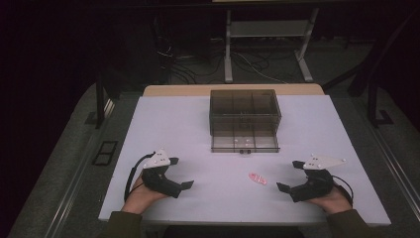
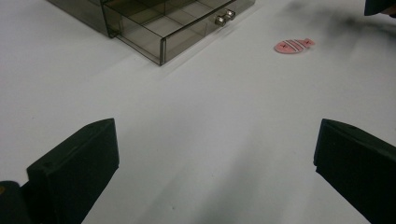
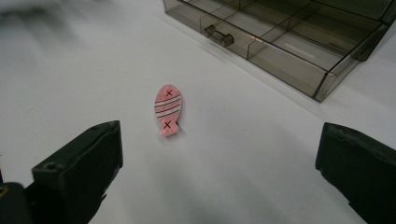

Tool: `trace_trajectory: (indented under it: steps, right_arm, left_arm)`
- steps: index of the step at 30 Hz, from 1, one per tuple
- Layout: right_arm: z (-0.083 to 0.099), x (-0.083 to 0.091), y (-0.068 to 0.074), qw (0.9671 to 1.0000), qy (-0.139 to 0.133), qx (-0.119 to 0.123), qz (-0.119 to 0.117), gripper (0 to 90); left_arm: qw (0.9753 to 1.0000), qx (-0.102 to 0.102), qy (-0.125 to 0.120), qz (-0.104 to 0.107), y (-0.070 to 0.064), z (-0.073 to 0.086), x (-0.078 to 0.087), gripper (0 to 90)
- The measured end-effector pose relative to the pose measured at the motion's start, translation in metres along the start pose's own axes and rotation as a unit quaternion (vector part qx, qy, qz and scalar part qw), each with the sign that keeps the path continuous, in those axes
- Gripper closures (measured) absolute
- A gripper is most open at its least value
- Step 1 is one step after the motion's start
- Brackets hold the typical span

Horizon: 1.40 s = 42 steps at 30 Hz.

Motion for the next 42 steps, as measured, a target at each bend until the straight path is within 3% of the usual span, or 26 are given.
trace_trajectory:
  steps: [21, 32, 42]
  right_arm:
    - [-0.009, 0.001, -0.003, 0.9997, 0.024, 0.002, -0.005, 0.2]
    - [-0.017, -0.003, 0.0, 0.9993, 0.037, 0.005, -0.001, 0.2]
    - [-0.021, -0.006, 0.002, 0.999, 0.042, 0.007, -0.013, 0.3]
  left_arm:
    - [0.9999, 0.006, 0.009, 0.001, 0.002, 0.002, 0.002, 0.0]
    - [0.9999, -0.001, 0.01, -0.005, 0.0, 0.003, 0.004, 0.0]
    - [0.9999, -0.001, 0.011, -0.003, 0.001, 0.004, 0.004, 0.0]
Point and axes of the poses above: each handheld gripper's, and its own axes: x roughly backward along the jaws, z roughly out of its underside, y roughly to its left, the point moved 2 cm from there along -x, roughly forward along the jaws, and after that the axes turned 13 degrees about -x, right-handed, at the moved point
